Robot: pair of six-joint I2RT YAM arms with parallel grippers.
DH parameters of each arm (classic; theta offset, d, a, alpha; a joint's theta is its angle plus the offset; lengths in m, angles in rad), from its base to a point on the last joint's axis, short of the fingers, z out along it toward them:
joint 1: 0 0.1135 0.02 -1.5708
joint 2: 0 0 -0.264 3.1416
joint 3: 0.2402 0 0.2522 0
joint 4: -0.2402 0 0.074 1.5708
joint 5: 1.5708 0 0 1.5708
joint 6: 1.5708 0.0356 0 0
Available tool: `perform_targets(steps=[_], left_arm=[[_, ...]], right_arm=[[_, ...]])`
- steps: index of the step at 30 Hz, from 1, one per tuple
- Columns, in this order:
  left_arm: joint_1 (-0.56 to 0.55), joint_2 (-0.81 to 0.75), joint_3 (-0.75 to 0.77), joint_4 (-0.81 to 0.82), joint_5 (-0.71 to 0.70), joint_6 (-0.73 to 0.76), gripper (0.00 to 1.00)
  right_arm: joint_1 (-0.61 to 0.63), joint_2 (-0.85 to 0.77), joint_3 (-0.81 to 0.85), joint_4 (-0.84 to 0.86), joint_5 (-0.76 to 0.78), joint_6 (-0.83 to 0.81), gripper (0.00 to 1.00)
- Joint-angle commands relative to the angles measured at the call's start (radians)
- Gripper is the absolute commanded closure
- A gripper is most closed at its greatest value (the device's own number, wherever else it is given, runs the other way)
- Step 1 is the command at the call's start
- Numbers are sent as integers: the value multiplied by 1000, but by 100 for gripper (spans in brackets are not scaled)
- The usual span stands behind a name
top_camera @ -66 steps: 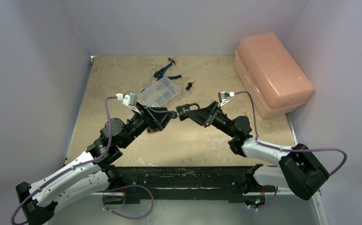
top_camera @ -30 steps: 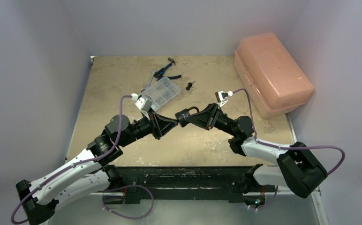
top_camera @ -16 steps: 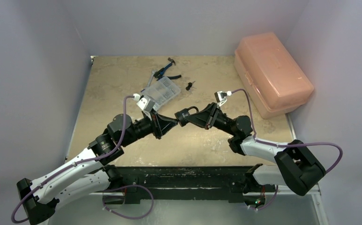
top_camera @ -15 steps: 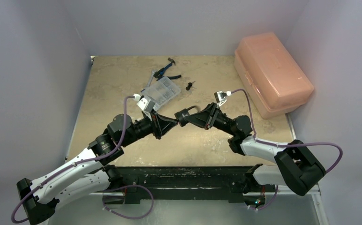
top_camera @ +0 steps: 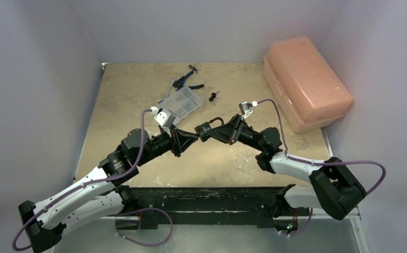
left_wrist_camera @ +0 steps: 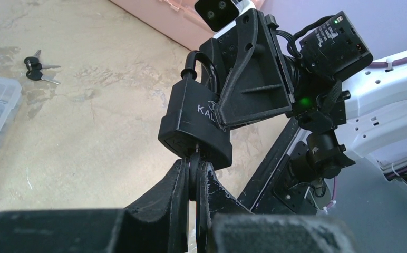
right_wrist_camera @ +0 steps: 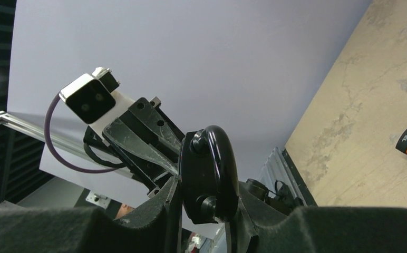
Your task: Unlock with the key
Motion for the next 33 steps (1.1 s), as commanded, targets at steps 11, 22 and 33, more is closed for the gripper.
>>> perform_targets(steps=[11, 22, 33], left_arm=[[8, -88, 92, -156, -50, 48, 16], [8, -3, 290, -322, 246, 157, 25], [8, 141, 313, -275, 414, 212, 25]], right_arm=[[12, -111, 99, -100, -41, -187, 100], [12, -231, 109, -164, -147, -508, 100], [12, -320, 94, -174, -260, -609, 100]])
